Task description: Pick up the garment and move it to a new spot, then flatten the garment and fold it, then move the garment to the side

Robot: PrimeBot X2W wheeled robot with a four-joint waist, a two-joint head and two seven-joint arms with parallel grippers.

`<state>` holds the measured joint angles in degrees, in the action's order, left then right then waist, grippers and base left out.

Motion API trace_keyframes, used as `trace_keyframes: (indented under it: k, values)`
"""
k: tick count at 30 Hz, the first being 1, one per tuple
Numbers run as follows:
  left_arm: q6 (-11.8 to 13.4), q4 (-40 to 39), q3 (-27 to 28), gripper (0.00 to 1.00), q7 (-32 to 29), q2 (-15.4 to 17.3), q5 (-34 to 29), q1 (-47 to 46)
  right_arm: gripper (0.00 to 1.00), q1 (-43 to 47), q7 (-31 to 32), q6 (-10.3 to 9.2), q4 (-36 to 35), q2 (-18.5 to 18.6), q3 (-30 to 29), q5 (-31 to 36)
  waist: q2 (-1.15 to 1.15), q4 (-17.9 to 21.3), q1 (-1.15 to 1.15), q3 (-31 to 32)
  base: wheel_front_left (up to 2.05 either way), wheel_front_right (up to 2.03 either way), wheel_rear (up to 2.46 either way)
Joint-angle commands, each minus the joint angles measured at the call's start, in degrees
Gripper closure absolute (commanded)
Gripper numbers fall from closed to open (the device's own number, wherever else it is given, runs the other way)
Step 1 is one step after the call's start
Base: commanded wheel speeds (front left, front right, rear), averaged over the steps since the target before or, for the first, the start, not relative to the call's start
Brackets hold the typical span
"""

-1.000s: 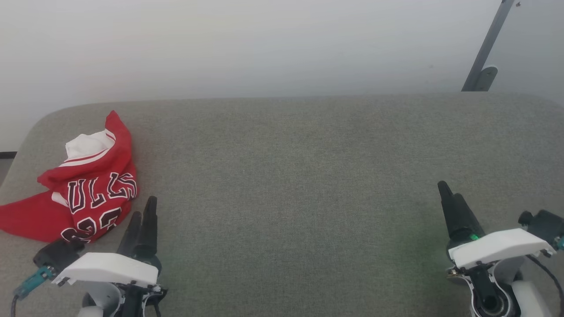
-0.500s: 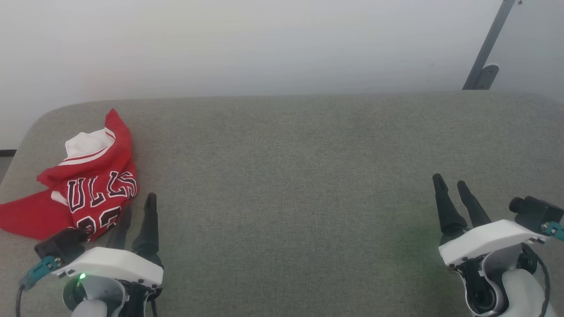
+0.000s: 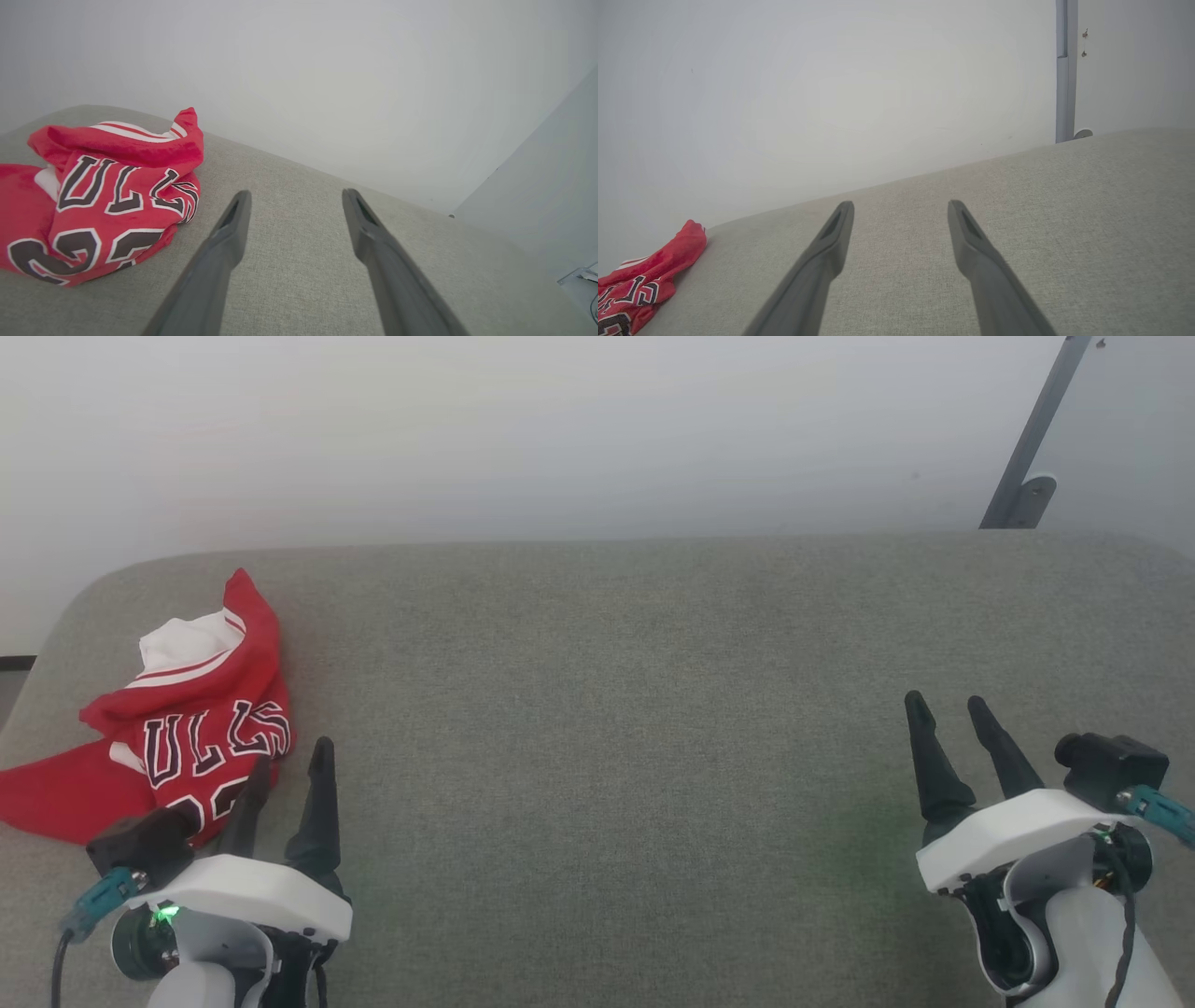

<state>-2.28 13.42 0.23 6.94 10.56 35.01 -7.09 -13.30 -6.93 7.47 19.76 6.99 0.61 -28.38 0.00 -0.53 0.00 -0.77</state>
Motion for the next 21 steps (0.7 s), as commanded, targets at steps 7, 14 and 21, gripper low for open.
trace_keyframes:
  k: [7,14,21]
  values:
    - [-1.06,-0.31,0.6,0.0,1.58,0.42,-4.16,-0.68,0.0,-2.01,-1.6,0.02,-0.15,0.34,0.01,5.22,0.0,0.19,0.0,0.27,0.0,0.0,0.0]
    - [-1.93,0.7,0.89,0.0,2.73,0.45,-8.62,-0.53,0.0,-2.52,-2.8,0.03,0.54,0.38,-0.13,9.05,0.0,0.25,0.0,0.56,0.0,0.0,0.0]
    - [-2.72,1.83,1.8,0.0,3.69,-0.18,-11.29,-0.63,0.0,-2.51,-3.74,0.03,0.11,0.27,-0.79,11.8,0.0,0.17,0.0,0.67,0.0,0.0,0.0]
